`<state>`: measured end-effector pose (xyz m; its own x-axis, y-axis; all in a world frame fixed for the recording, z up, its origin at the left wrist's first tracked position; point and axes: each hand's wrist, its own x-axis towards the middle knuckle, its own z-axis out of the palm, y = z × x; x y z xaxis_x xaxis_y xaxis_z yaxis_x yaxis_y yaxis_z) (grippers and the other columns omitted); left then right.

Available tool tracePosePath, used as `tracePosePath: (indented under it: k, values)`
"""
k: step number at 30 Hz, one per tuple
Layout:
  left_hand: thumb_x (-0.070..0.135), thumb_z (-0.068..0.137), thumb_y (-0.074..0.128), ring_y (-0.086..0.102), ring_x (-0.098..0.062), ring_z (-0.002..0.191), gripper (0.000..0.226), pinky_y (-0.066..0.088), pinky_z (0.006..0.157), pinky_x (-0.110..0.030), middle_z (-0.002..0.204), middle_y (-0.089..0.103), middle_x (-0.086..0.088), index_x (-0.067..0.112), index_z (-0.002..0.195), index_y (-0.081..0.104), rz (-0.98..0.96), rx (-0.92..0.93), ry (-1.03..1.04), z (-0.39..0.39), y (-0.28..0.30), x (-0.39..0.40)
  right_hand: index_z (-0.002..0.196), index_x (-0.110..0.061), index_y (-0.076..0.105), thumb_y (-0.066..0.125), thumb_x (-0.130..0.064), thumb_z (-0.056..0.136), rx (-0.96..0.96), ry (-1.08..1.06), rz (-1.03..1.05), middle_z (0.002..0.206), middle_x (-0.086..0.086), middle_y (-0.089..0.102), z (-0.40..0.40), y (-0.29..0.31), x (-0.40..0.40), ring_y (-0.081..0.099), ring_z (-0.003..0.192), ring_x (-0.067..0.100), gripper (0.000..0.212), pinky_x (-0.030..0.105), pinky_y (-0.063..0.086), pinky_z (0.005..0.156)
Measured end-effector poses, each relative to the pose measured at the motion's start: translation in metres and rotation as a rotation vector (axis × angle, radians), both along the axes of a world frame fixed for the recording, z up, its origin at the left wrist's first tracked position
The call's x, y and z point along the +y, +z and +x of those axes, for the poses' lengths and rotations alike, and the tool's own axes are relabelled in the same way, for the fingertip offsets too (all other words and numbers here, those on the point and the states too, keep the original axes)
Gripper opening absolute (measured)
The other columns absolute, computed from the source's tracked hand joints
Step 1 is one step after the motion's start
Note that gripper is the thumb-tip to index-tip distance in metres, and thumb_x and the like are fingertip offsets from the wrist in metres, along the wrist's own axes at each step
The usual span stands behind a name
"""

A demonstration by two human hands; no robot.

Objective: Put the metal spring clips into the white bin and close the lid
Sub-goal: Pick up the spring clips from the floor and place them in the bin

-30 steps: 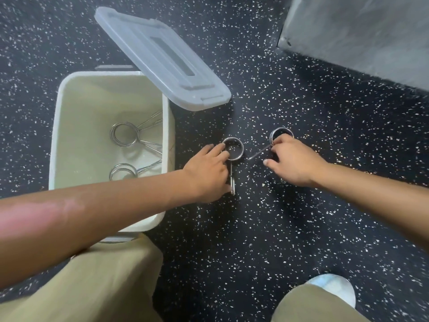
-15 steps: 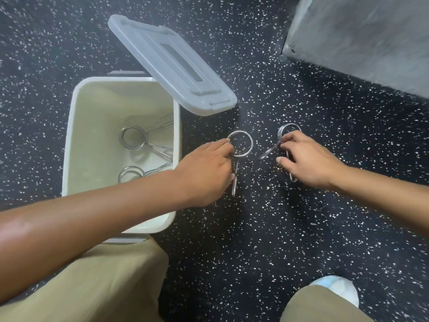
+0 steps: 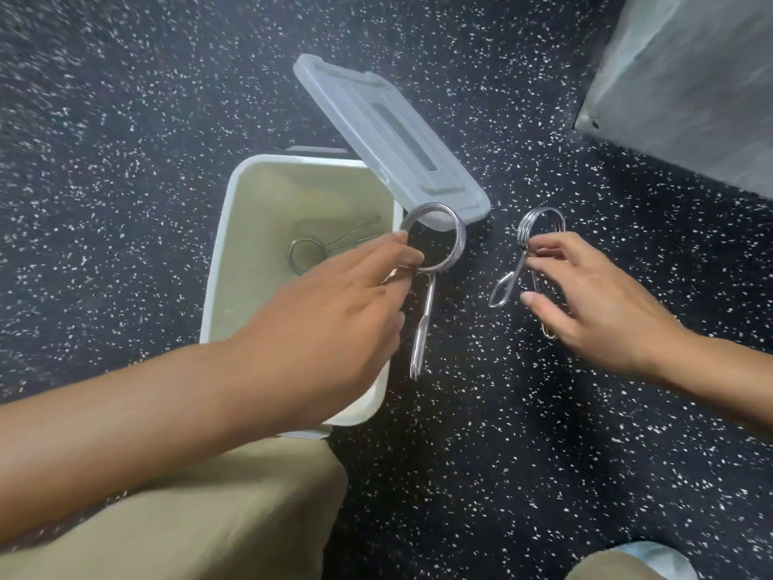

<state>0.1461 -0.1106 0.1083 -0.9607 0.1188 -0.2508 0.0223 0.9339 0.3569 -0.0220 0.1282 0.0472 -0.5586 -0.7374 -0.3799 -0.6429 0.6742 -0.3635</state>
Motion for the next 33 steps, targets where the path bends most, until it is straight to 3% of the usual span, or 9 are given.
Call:
tracePosePath:
  k: [7, 10, 12, 16, 20, 25, 33]
  values:
    - [0.024, 0.097, 0.040, 0.027, -0.019, 0.150, 0.031, 0.007, 0.118, -0.019, 0.146, 0.049, -0.006, 0.010, 0.112, 0.064, -0.053, -0.077, 0.098, 0.028, 0.001, -0.026, 0.142, -0.009, 0.052, 0.048, -0.041, 0.099, -0.020, 0.075, -0.041, 0.153, -0.005, 0.034, 0.018, 0.014, -0.032, 0.042, 0.085, -0.015, 0.054, 0.023, 0.036, 0.092]
    - [0.027, 0.097, 0.039, 0.033, -0.016, 0.142, 0.033, 0.023, 0.112, -0.023, 0.151, 0.040, -0.002, 0.013, 0.120, 0.059, -0.014, -0.135, 0.166, 0.038, -0.003, -0.034, 0.141, -0.009, 0.052, 0.044, -0.045, 0.098, 0.001, 0.097, -0.050, 0.152, -0.006, 0.033, 0.024, 0.015, -0.043, 0.048, 0.125, 0.009, 0.058, 0.033, 0.038, 0.106]
    - [0.030, 0.097, 0.040, 0.045, -0.019, 0.129, 0.039, 0.034, 0.104, -0.028, 0.153, 0.034, 0.002, 0.013, 0.128, 0.057, -0.013, -0.226, 0.227, 0.041, -0.008, -0.036, 0.141, -0.007, 0.052, 0.043, -0.045, 0.097, 0.018, 0.116, -0.067, 0.151, -0.003, 0.034, 0.028, 0.017, -0.050, 0.044, 0.134, 0.017, 0.059, 0.034, 0.036, 0.108]
    - [0.032, 0.095, 0.042, 0.051, -0.026, 0.120, 0.038, 0.038, 0.102, -0.035, 0.147, 0.039, -0.001, 0.012, 0.120, 0.062, -0.019, -0.440, 0.279, 0.043, -0.033, -0.034, 0.138, -0.006, 0.054, 0.043, -0.045, 0.097, 0.021, 0.120, -0.089, 0.150, -0.002, 0.036, 0.036, 0.021, -0.060, 0.045, 0.134, 0.018, 0.057, 0.035, 0.037, 0.108]
    - [0.032, 0.094, 0.043, 0.052, -0.028, 0.117, 0.037, 0.038, 0.102, -0.034, 0.137, 0.048, -0.007, 0.007, 0.108, 0.067, -0.015, -0.534, 0.366, 0.044, -0.063, -0.029, 0.134, -0.003, 0.058, 0.046, -0.040, 0.097, 0.021, 0.114, -0.145, 0.147, 0.000, 0.041, 0.042, 0.025, -0.070, 0.049, 0.131, 0.022, 0.053, 0.041, 0.042, 0.108]
    - [0.035, 0.098, 0.039, 0.046, -0.028, 0.122, 0.042, 0.039, 0.103, -0.035, 0.129, 0.050, -0.014, 0.006, 0.107, 0.067, 0.007, -0.651, 0.427, 0.044, -0.084, -0.028, 0.134, -0.004, 0.058, 0.048, -0.039, 0.097, 0.034, 0.119, -0.172, 0.147, 0.000, 0.042, 0.047, 0.030, -0.080, 0.050, 0.128, 0.021, 0.052, 0.038, 0.041, 0.105]
    - [0.045, 0.095, 0.038, 0.038, -0.039, 0.126, 0.057, 0.033, 0.110, -0.046, 0.131, 0.040, -0.019, 0.007, 0.137, 0.042, 0.030, -0.701, 0.436, 0.047, -0.106, -0.024, 0.129, -0.002, 0.060, 0.049, -0.036, 0.098, 0.102, 0.217, -0.203, 0.143, 0.007, 0.047, 0.047, 0.032, -0.100, 0.053, 0.123, 0.025, 0.048, 0.045, 0.045, 0.105]
